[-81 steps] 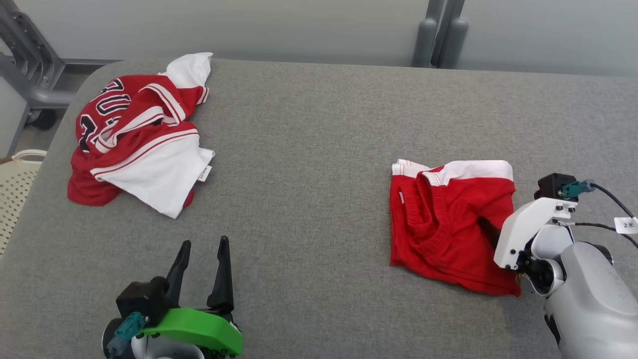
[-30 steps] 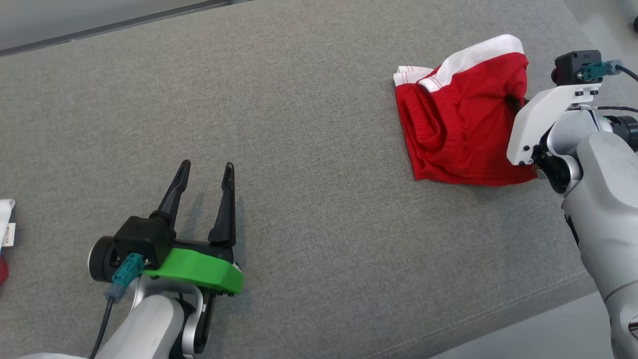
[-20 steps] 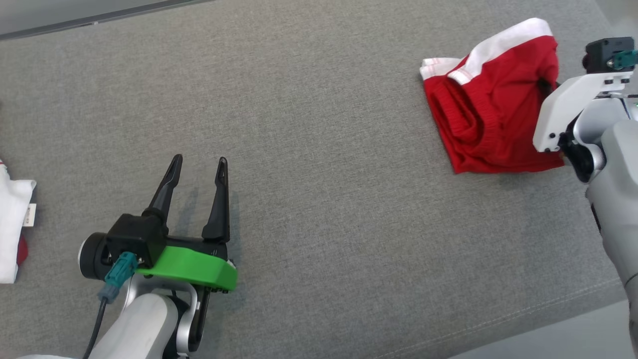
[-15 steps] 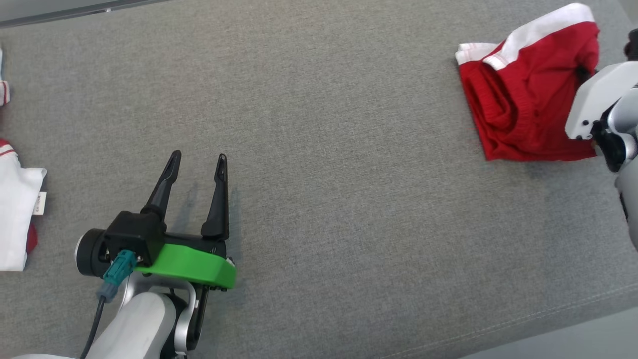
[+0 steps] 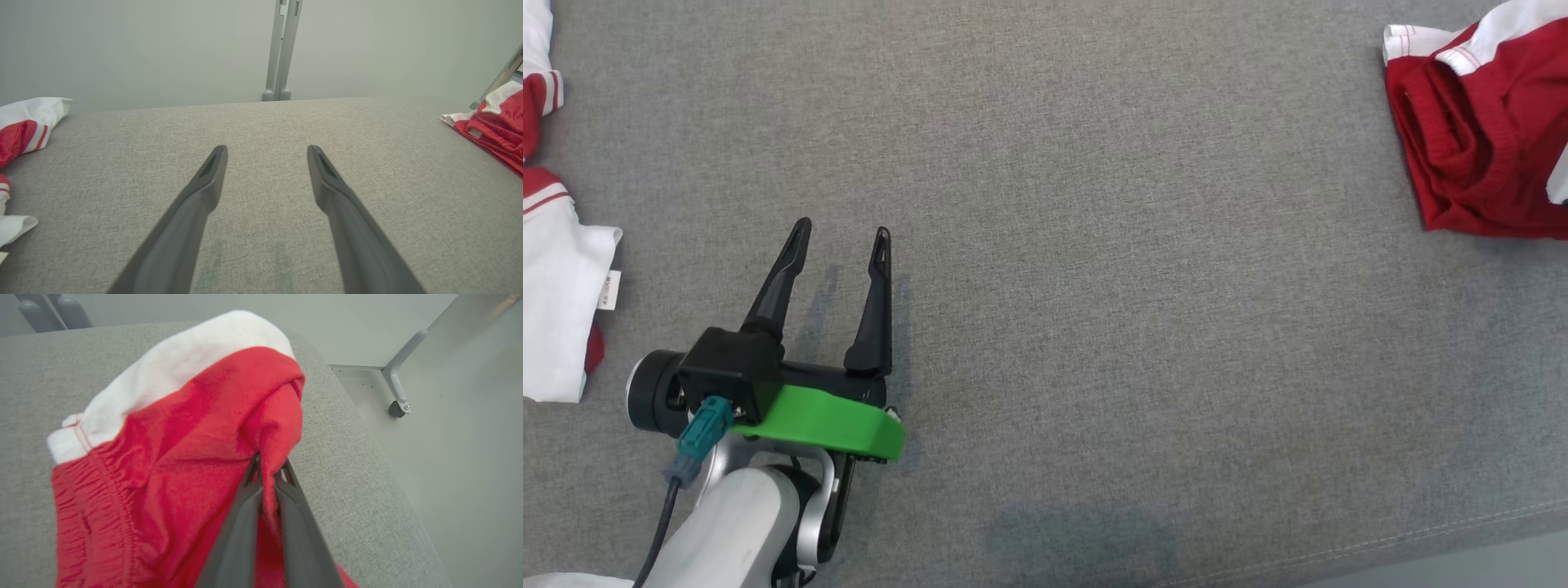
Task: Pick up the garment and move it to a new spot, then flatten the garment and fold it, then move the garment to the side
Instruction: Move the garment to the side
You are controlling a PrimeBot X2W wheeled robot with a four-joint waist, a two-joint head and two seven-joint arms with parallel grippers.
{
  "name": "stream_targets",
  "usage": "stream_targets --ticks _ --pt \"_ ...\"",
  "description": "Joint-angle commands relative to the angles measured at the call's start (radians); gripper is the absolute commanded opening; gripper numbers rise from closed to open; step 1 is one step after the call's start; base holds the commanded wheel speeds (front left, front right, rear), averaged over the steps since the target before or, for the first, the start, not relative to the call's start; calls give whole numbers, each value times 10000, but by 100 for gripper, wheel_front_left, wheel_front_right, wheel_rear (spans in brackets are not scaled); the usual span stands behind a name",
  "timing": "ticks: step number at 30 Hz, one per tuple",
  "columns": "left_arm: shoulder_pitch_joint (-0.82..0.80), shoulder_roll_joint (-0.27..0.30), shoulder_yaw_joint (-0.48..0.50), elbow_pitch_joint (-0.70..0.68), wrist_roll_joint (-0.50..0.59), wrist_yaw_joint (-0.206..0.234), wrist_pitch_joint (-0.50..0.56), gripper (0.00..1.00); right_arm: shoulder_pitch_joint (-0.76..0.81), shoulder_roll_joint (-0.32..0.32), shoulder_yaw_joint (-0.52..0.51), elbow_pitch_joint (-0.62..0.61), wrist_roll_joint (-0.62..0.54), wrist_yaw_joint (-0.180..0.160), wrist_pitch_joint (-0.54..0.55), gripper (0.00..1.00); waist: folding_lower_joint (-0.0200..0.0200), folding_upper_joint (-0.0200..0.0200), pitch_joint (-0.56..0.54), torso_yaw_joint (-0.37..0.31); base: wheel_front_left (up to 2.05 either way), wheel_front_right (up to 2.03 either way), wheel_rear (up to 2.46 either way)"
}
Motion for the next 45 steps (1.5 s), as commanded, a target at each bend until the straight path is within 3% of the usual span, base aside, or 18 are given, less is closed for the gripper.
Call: stream_targets --ticks 1,2,13,22,33,42,45 --pt "-192 60 -24 -58 130 78 33 100 -200 -139 -273 84 -355 -14 -383 64 0 -1 99 38 0 0 0" --pt "-213 58 -35 -75 129 96 43 100 -191 -118 -372 122 -552 -14 -570 100 0 -1 123 40 0 0 0" --pt "-218 46 -92 -9 121 160 90 100 -201 342 -1497 218 -2172 -14 -1490 100 0 -1 65 -83 0 0 0" --pt "181 -74 -45 251 -154 82 -222 100 -366 1340 -1171 123 -2278 -14 -2313 100 0 -1 -891 -224 0 0 0" --pt "1250 -272 420 969 -813 47 -785 100 523 2689 814 -491 -948 -14 -2807 100 0 -1 -2846 -26 0 0 0" --pt "2593 -115 1164 1320 -1181 -119 -1028 100 3036 3197 1681 -2676 1091 -14 -2832 100 0 -1 -4102 274 0 0 0" --pt "3032 -69 1422 1345 -1269 -229 -1058 100 4030 3248 1667 -3570 1238 -14 -2832 100 0 -1 -4315 375 0 0 0"
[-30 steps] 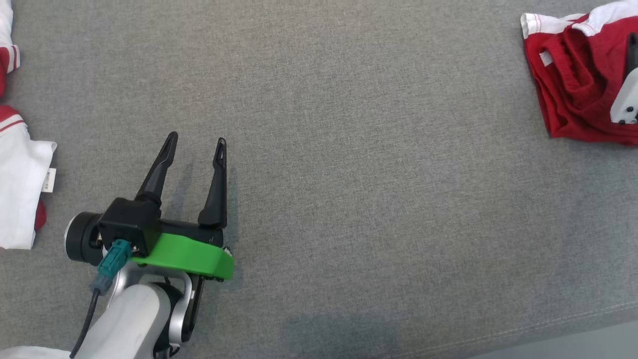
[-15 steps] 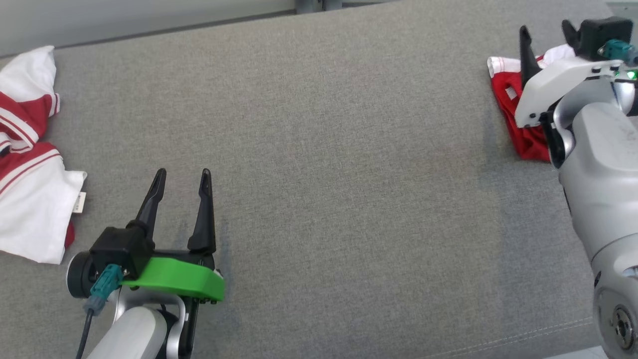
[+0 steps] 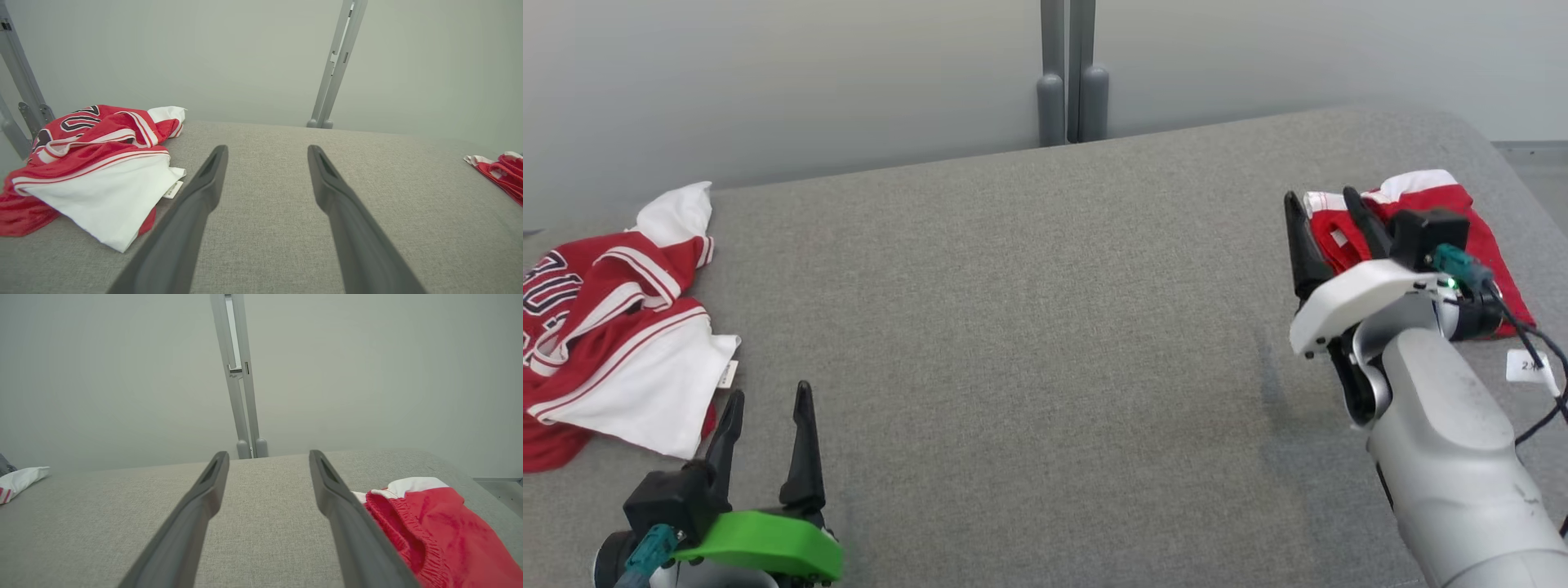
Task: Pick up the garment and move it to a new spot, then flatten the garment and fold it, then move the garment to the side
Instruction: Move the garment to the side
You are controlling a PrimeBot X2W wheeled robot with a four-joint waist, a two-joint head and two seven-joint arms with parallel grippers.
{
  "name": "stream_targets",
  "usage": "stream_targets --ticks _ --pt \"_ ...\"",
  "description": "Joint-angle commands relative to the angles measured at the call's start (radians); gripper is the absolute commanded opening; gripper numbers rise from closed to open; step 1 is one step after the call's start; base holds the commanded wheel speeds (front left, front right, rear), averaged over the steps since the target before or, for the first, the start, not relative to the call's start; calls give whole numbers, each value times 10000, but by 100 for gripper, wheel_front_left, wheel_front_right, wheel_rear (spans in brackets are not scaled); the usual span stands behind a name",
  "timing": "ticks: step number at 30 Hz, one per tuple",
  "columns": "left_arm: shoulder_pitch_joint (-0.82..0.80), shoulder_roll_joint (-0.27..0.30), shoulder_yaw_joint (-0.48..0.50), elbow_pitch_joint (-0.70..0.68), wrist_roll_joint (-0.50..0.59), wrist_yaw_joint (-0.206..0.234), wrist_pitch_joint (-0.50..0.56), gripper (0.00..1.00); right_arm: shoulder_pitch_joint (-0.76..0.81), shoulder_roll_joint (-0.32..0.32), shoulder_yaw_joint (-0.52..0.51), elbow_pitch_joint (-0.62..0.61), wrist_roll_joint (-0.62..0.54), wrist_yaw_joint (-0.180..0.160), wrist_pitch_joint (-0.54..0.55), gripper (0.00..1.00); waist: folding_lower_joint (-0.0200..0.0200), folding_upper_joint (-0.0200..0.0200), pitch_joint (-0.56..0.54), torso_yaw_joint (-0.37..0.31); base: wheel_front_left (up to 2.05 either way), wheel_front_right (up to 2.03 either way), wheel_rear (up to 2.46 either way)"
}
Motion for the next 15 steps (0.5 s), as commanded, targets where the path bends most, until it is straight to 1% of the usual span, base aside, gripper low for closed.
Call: stream_targets --ticks 1,4,5,8,11,15 --pt "285 111 125 33 -66 -74 -80 100 483 49 1 -357 -72 -14 -32 100 0 0 -460 268 0 0 0" --pt "619 153 394 51 -69 -128 -72 100 1367 259 111 -1202 -65 -12 -30 100 0 0 -530 325 0 0 0" --pt "619 153 394 51 -69 -128 -72 100 1367 259 111 -1202 -65 -12 -30 100 0 0 -530 325 0 0 0" --pt "892 136 709 39 91 -192 -76 100 2140 388 101 -2095 -97 -14 78 100 0 0 -583 359 0 0 0" --pt "1131 11 936 46 193 -283 -76 100 2857 535 57 -2968 -177 -12 279 100 0 0 -621 392 0 0 0" --pt "1433 -237 1183 100 304 -421 -70 100 3800 599 263 -4045 65 -13 704 100 0 0 -658 450 0 0 0"
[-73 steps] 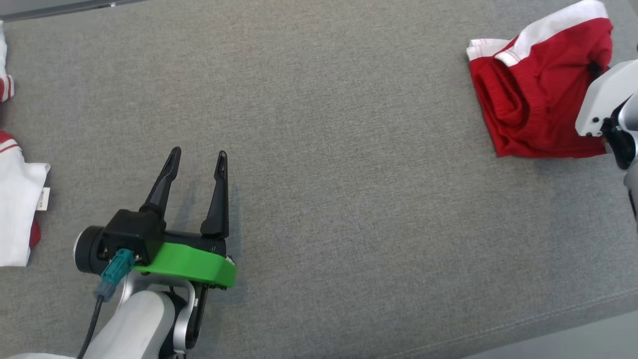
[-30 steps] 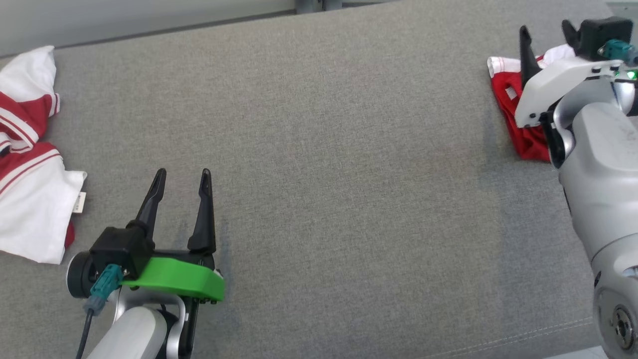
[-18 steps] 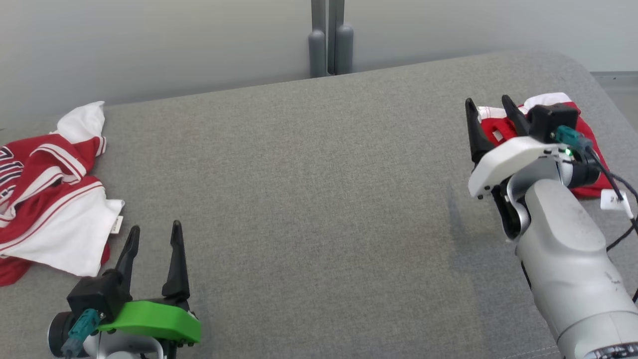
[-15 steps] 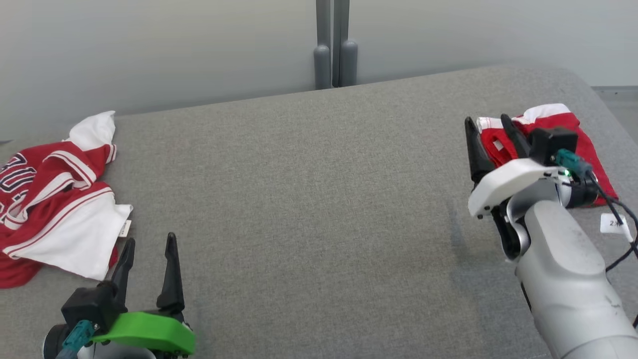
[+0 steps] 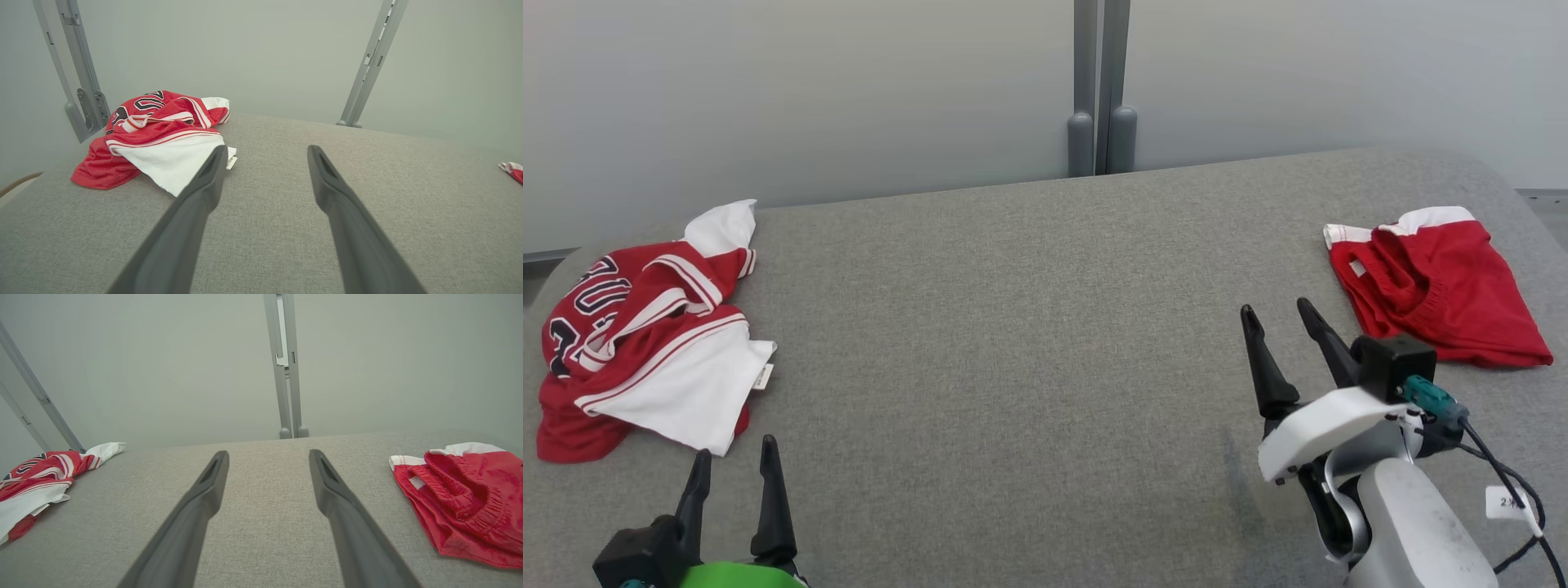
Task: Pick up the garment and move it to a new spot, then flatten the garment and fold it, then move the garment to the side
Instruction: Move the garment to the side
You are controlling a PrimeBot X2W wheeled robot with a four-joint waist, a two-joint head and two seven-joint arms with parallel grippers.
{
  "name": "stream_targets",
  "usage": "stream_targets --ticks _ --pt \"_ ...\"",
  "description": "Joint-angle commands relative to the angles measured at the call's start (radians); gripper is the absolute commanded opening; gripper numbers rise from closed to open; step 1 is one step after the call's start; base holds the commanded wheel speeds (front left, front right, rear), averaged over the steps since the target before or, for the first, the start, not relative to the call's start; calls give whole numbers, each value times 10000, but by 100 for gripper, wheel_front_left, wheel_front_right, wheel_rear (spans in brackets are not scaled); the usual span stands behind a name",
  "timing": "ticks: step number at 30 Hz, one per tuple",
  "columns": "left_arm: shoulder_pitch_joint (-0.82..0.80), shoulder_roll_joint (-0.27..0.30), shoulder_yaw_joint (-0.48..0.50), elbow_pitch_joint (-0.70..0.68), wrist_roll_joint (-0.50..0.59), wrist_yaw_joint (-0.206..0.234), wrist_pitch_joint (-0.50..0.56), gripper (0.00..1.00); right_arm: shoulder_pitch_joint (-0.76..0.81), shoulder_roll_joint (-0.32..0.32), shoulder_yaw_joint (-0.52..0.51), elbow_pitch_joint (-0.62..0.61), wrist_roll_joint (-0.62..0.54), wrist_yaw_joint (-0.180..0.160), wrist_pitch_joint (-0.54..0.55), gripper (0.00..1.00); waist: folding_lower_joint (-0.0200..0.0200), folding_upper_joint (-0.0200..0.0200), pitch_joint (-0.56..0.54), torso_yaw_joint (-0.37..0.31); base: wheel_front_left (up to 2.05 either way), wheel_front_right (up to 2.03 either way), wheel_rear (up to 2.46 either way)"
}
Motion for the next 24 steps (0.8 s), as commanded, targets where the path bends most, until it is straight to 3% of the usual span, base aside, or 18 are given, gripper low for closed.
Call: stream_targets --ticks 1,11,24 --pt "215 -116 109 38 66 -83 -27 100 377 -4 100 -354 160 -11 131 100 0 0 -13 29 0 0 0" --pt "611 -663 465 193 591 -425 -28 100 1828 5 261 -2160 733 -9 422 100 0 0 -46 207 0 0 0" --pt "479 -917 738 302 990 -713 -29 100 2284 6 213 -2740 717 -9 601 100 0 0 -30 347 0 0 0"
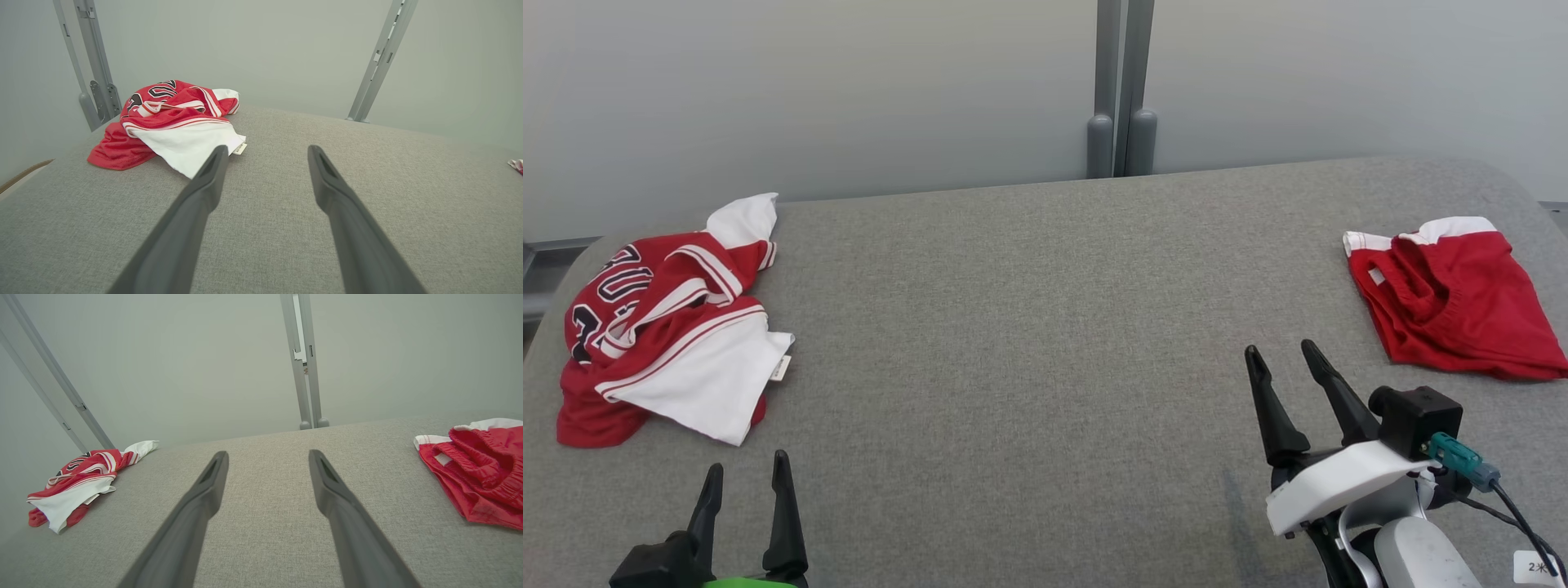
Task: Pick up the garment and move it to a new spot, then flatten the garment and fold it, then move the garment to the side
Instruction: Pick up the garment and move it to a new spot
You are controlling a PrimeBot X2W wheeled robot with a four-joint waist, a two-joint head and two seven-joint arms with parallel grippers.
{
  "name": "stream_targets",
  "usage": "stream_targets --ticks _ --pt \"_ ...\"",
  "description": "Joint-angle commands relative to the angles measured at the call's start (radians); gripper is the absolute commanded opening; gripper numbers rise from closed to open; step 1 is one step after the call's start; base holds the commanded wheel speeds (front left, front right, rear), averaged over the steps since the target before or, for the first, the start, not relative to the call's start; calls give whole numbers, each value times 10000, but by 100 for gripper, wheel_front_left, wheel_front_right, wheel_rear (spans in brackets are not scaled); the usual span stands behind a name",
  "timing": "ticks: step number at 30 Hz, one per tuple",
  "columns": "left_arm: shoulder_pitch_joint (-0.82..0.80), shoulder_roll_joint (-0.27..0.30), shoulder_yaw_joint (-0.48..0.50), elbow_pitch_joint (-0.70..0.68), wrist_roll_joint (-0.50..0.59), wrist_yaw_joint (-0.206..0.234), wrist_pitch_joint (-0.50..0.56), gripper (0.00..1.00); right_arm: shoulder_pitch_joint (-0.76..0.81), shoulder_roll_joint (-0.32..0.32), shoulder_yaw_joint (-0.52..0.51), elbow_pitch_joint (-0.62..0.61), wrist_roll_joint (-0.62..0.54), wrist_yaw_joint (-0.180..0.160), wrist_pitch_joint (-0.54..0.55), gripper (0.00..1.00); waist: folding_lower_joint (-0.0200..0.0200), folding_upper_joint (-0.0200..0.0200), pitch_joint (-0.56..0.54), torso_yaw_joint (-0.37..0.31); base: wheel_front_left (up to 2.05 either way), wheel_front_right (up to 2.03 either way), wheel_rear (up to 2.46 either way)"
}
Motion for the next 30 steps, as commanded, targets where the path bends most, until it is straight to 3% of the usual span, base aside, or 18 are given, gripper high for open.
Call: stream_targets --ticks 1,16,21,30 --pt "-6 -39 42 37 118 -72 -29 100 80 -10 -33 -64 -41 -7 30 100 1 0 12 12 0 0 0" --pt "-258 -60 126 170 269 -273 -29 100 111 -7 -138 -89 -191 -7 -16 100 1 0 43 580 0 0 0" --pt "-315 -90 189 196 329 -306 -28 100 186 -7 -134 9 -213 -7 -138 100 1 0 32 1387 0 0 0" --pt "-58 41 192 58 420 -159 36 100 269 -9 -67 157 -147 -7 -301 100 1 0 -121 3559 0 0 0"
